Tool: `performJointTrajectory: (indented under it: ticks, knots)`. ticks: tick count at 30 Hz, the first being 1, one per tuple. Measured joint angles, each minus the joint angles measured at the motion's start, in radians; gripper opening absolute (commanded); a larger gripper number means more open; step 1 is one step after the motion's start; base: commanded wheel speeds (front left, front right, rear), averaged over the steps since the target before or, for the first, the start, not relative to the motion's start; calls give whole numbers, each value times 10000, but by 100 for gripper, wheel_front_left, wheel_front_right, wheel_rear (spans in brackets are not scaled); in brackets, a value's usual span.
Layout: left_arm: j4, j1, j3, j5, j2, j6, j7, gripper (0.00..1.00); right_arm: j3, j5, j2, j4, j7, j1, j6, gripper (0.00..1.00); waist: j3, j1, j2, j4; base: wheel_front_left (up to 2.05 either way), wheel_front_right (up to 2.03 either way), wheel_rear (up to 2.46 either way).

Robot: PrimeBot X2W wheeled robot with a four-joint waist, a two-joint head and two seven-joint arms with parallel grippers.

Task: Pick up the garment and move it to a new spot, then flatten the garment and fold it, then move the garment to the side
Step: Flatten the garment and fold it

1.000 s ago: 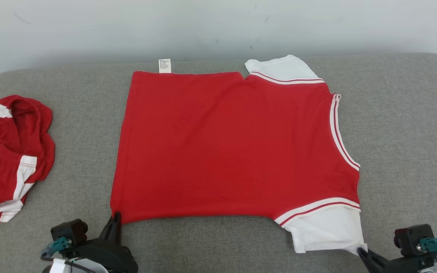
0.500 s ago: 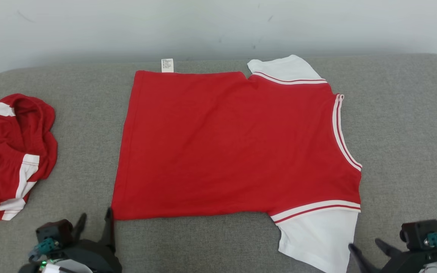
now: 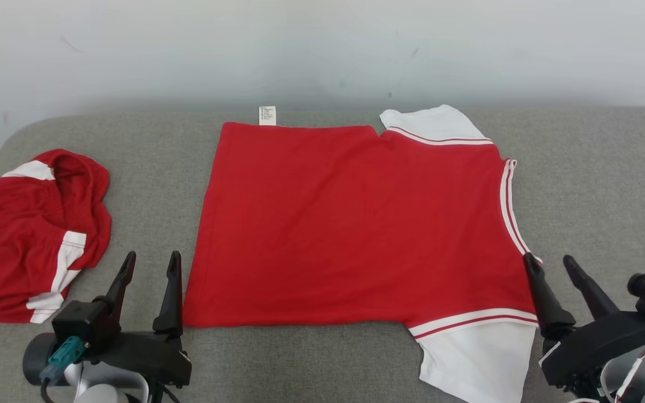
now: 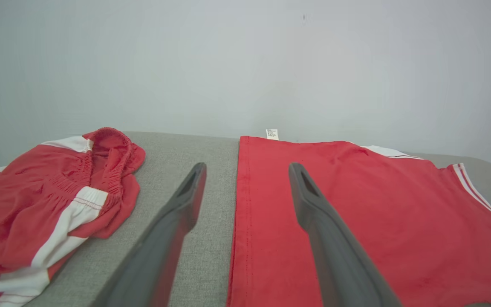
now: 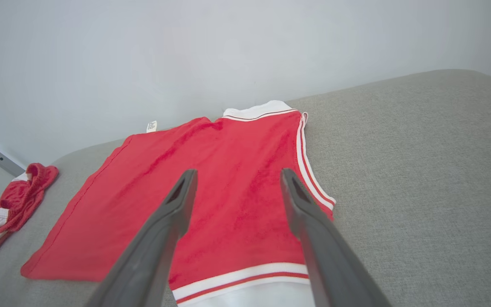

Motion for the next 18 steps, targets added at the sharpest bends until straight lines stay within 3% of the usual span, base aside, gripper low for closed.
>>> performJointTrajectory:
  ticks: [8,18]
  knots:
    - [-240,631,77,100,-31,115,2,100,-259,-525,364,1018,-1643,-219,-115,100,-481,0,0,86,0,0,0]
    - [-527,1547,930,-383,-282,299,173,100,-165,-899,393,1918,-2978,-214,-94,100,-960,-1,0,24,0,0,0]
